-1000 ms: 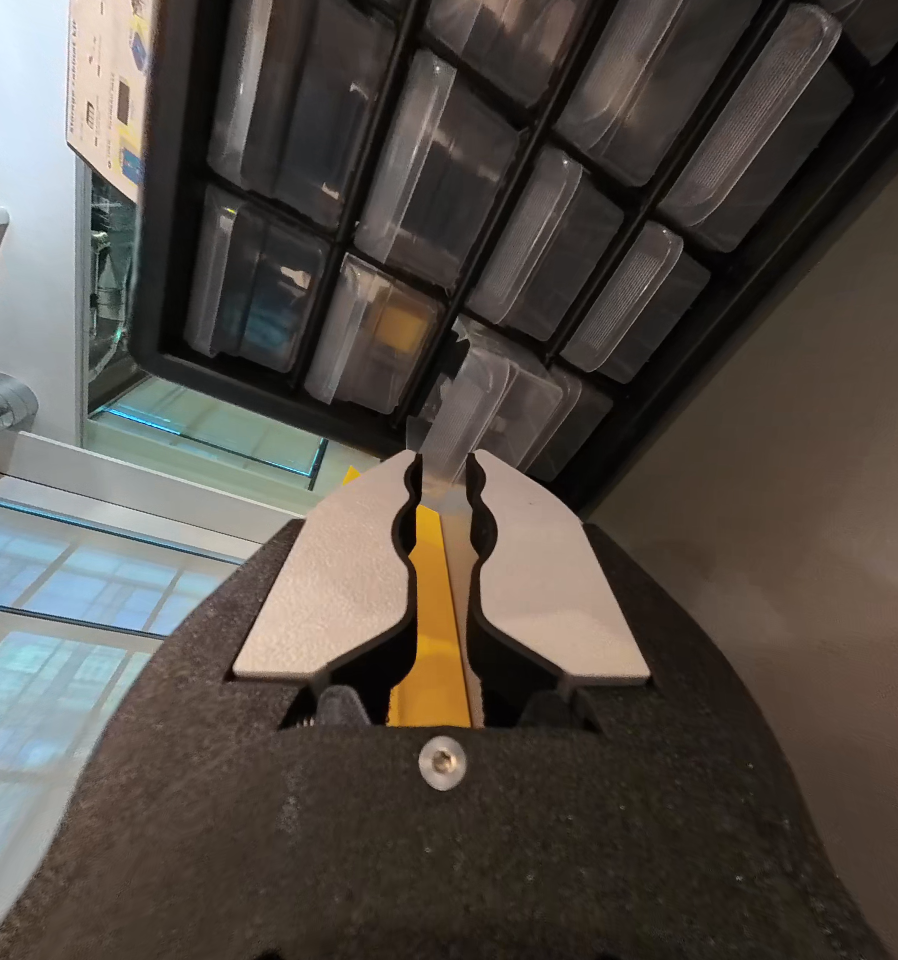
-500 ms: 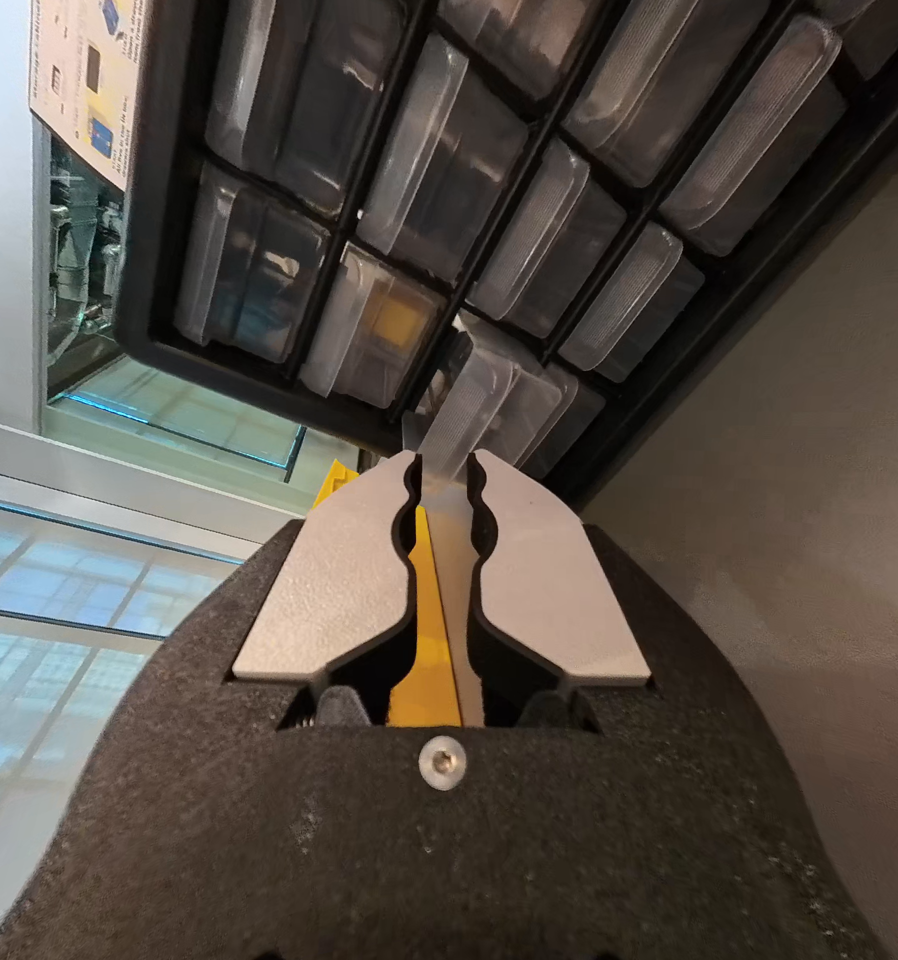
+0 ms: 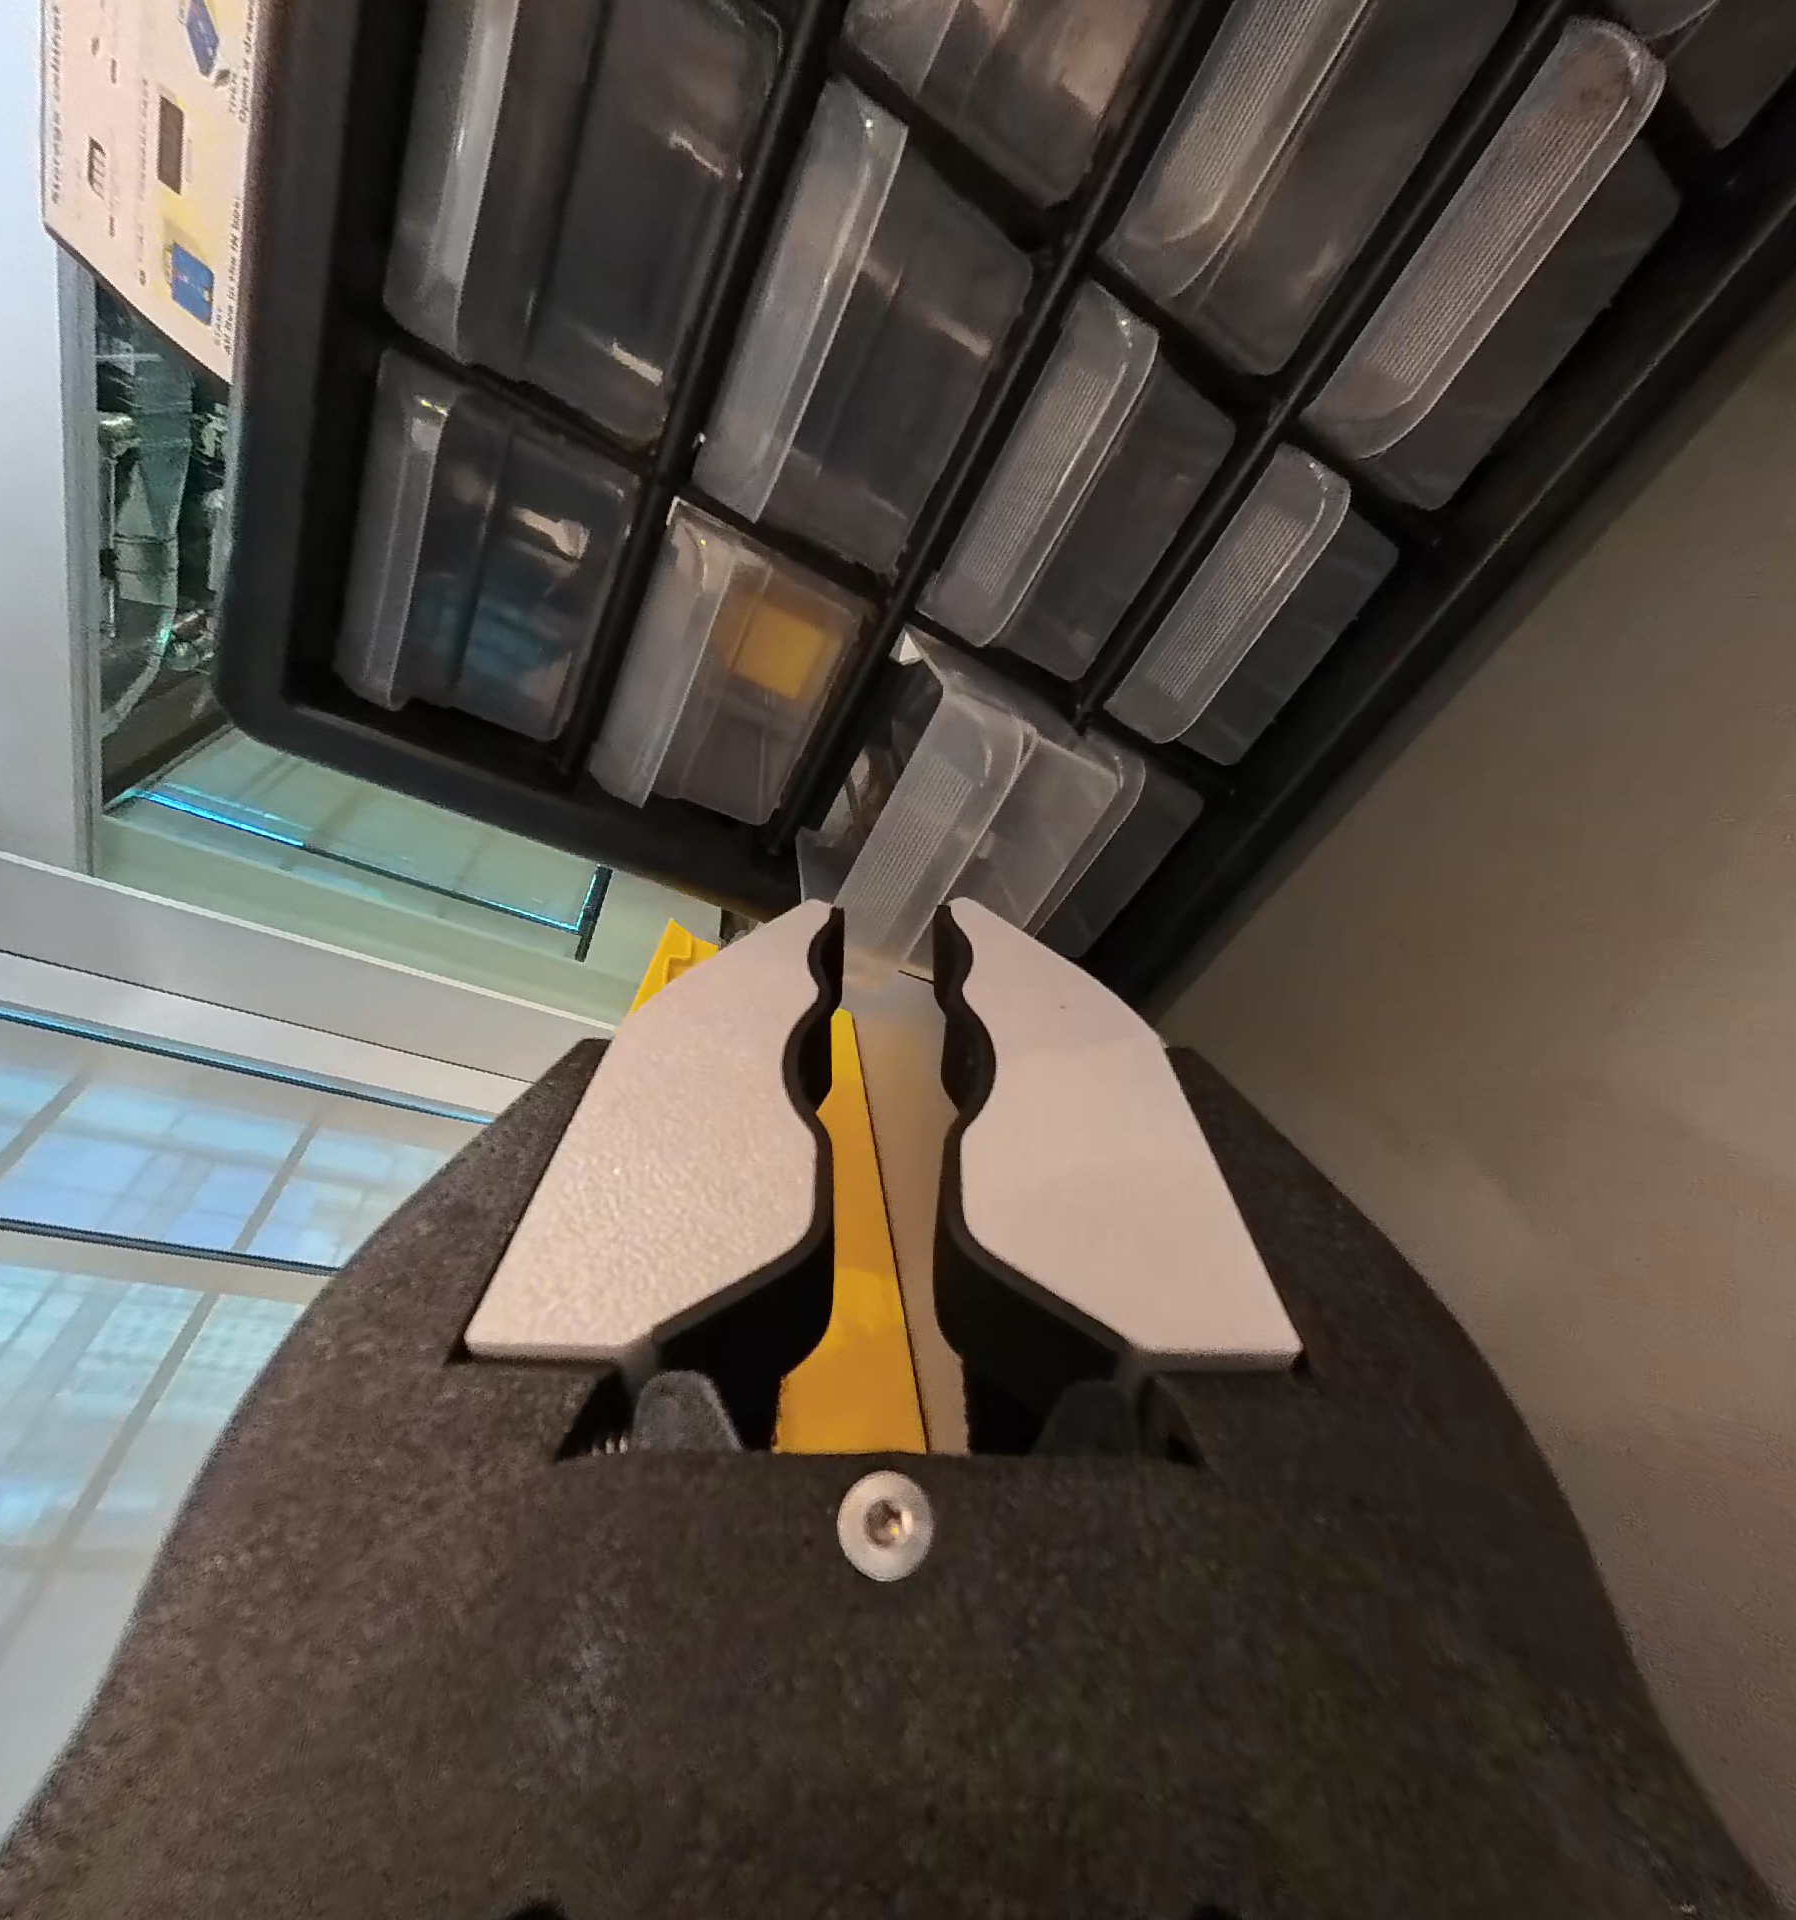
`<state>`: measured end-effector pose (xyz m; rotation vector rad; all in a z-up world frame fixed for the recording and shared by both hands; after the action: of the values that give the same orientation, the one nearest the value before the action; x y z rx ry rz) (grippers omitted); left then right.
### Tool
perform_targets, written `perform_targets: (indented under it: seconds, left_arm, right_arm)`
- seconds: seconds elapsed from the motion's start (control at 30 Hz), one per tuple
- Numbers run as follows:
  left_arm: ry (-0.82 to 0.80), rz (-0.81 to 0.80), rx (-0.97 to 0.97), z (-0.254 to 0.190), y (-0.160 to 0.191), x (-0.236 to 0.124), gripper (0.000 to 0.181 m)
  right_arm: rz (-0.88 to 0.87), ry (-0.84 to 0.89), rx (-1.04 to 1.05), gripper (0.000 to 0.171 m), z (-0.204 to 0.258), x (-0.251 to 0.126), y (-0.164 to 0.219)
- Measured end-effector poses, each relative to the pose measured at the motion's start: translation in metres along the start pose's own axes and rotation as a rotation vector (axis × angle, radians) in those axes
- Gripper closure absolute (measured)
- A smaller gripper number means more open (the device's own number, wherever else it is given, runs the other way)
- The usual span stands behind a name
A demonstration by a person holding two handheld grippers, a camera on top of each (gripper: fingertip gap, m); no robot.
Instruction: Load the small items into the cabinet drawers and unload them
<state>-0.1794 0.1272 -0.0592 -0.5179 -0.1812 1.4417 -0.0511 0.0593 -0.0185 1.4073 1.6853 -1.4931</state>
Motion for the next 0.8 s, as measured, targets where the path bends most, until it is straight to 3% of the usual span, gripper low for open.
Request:
perform_targets:
  seconds: [0.33, 0.8]
  left_arm:
    - [0.000, -0.032, -0.007, -0.003, 0.002, -0.009, 0.166]
    - [0.016, -0.041, -0.007, -0.006, 0.006, -0.029, 0.168]
  right_arm:
    - [-0.031, -0.036, -0.051, 0.151, 0.008, 0.037, -0.032]
    - [-0.280, 0.046, 0.101, 0.153, -0.010, 0.020, -0.084]
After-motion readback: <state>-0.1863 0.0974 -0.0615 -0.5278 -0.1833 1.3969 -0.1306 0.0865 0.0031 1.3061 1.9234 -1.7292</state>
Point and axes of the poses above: each gripper's, where its closed fingertips meet, x out along the fingers, y out of its underside, z = x × y across the jaws, the point moved 1 cm from there along -x, back along the fingers, and after that the axes turned 7 degrees about z, right-handed, at the moved point
